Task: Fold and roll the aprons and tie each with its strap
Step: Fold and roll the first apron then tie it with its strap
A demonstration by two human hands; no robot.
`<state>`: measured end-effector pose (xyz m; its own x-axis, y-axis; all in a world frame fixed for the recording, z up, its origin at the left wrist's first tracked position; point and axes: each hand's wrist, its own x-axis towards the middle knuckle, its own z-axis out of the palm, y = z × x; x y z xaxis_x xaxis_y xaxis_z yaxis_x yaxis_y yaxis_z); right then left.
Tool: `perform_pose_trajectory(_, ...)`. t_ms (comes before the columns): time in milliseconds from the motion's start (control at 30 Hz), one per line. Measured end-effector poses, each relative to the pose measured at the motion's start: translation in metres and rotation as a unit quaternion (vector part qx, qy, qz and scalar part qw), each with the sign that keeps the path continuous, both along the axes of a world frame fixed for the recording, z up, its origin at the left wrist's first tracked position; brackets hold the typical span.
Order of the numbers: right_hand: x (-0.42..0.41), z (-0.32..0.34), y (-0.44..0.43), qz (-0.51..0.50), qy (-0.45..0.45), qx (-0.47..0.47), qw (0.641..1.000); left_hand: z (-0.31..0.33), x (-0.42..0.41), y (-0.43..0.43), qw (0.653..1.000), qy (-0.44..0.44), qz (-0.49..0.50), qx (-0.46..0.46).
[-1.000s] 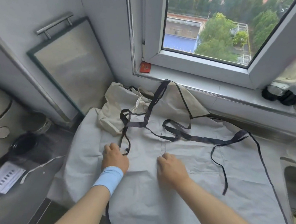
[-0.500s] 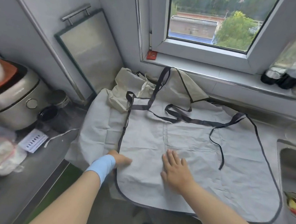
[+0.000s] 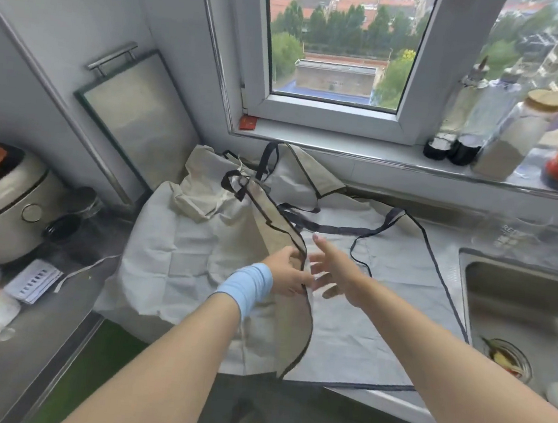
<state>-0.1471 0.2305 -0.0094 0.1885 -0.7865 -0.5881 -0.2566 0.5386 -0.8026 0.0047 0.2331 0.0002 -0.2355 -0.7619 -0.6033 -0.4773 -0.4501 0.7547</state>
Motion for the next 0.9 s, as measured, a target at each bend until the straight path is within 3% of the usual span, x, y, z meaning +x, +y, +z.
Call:
perform_pose_trajectory(133, -0.038, -0.018, 0.006, 0.002, 0.143, -0.017, 0.99, -0.018, -0.04, 0.011, 0.988, -0.029, -0.152, 0.019)
perform_pose_trajectory(200, -0.051, -0.037, 0.008, -0.006, 0.218, -0.029, 0.975, -0.034, -0.045, 0.013, 0.985, -0.058, -0.159, 0.017)
perform_pose_trajectory(267, -0.061, -0.055, 0.013, -0.017, 0.302, -0.036, 0.953, -0.052, -0.043, 0.01, 0.981, -0.128, -0.132, -0.066)
perform_pose_trajectory(367, -0.066, -0.081, 0.022, 0.029, 0.433, -0.037, 0.9, -0.073, -0.031, 0.004, 0.935, -0.274, -0.15, -0.165)
perform_pose_trajectory(467, -0.059, -0.098, 0.034, 0.085, 0.526, -0.16, 0.831, -0.092, -0.024, -0.001, 0.874, -0.367, -0.26, -0.183)
perform_pose_trajectory(567, -0.058, -0.113, 0.033, 0.248, 0.531, -0.235, 0.775, -0.102, -0.024, -0.002, 0.827, -0.407, -0.36, -0.14)
perform_pose_trajectory(667, -0.051, -0.123, 0.032, 0.334, 0.493, -0.168, 0.786, -0.107, -0.018, -0.002, 0.8, -0.417, -0.419, -0.106)
perform_pose_trajectory(800, -0.035, -0.109, 0.02, 0.334, 0.503, -0.212, 0.769, -0.093, -0.006, -0.018, 0.805, -0.404, -0.427, -0.081)
perform_pose_trajectory(900, -0.022, -0.091, -0.005, 0.325, 0.515, -0.216, 0.763, -0.075, 0.007, -0.037, 0.842, -0.362, -0.399, -0.017)
